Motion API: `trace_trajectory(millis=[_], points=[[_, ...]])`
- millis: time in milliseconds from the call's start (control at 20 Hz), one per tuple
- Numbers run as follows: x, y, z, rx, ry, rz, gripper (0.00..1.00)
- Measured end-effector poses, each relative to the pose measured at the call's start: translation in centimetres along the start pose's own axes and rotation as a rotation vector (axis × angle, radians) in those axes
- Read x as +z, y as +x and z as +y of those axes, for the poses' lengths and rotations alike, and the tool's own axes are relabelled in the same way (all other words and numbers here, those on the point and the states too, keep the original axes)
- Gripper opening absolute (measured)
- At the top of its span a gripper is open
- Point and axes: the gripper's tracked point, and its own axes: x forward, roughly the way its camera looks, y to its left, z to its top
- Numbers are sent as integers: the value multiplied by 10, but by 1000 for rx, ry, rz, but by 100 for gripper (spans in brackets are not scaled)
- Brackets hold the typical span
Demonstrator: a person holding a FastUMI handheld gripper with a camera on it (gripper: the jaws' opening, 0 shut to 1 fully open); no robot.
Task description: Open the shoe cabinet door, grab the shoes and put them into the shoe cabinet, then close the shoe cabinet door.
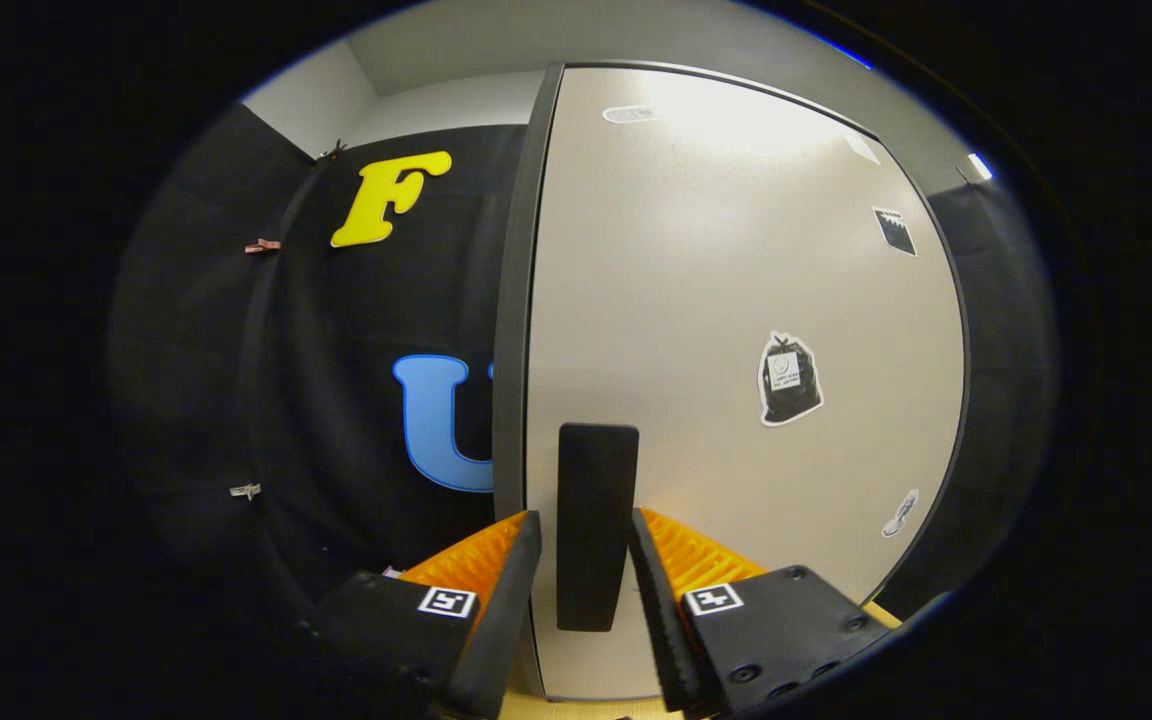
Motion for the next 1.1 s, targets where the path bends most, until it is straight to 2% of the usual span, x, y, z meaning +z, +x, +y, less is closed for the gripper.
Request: trace_trajectory(millis=[50,100,150,200,350,400,750,1100], points=[[4,-1,1,-6,16,-26,51],[4,-5,-5,-40,16,-26,49],[3,3,-3,-44,32,-34,43],[4,0,-5,-38,46,-28,37],[3,-5,-3,-3,43,-1,31],[3,-6,-3,13,34,5,23],[6,-69,-13,97,50,5,23],[10,-131,-35,216,55,29,23]])
